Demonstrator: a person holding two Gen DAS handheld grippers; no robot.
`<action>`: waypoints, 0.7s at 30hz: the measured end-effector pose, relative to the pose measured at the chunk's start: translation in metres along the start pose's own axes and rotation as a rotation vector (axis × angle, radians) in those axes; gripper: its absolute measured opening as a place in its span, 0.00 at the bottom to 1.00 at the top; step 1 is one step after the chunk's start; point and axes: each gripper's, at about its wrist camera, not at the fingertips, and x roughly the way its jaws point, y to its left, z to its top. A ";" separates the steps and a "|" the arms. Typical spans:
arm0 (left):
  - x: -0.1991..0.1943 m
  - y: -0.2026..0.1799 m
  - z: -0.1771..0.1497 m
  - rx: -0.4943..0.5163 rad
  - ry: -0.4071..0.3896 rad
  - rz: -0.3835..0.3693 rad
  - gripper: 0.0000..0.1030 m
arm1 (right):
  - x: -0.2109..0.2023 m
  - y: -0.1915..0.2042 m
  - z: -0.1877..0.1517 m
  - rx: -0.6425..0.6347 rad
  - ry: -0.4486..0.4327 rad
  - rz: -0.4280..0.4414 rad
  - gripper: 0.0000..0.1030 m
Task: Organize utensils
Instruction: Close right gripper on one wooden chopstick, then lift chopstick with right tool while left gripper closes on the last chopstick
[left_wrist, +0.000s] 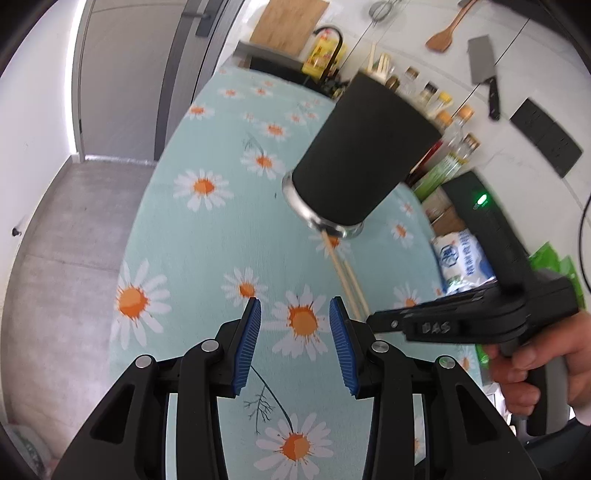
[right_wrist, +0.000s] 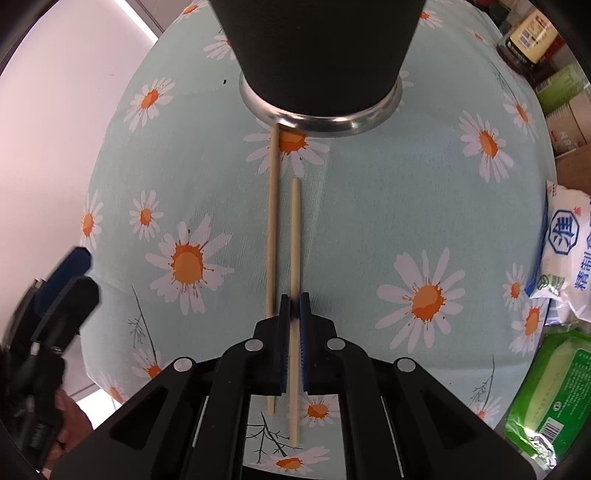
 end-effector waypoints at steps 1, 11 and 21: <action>0.003 -0.001 -0.001 -0.002 0.008 0.001 0.36 | 0.000 -0.003 0.000 0.009 0.002 0.023 0.05; 0.032 -0.034 -0.002 0.001 0.120 0.014 0.36 | -0.029 -0.048 0.006 0.028 -0.028 0.153 0.05; 0.065 -0.063 0.004 0.014 0.235 0.106 0.36 | -0.078 -0.105 -0.024 0.035 -0.152 0.208 0.05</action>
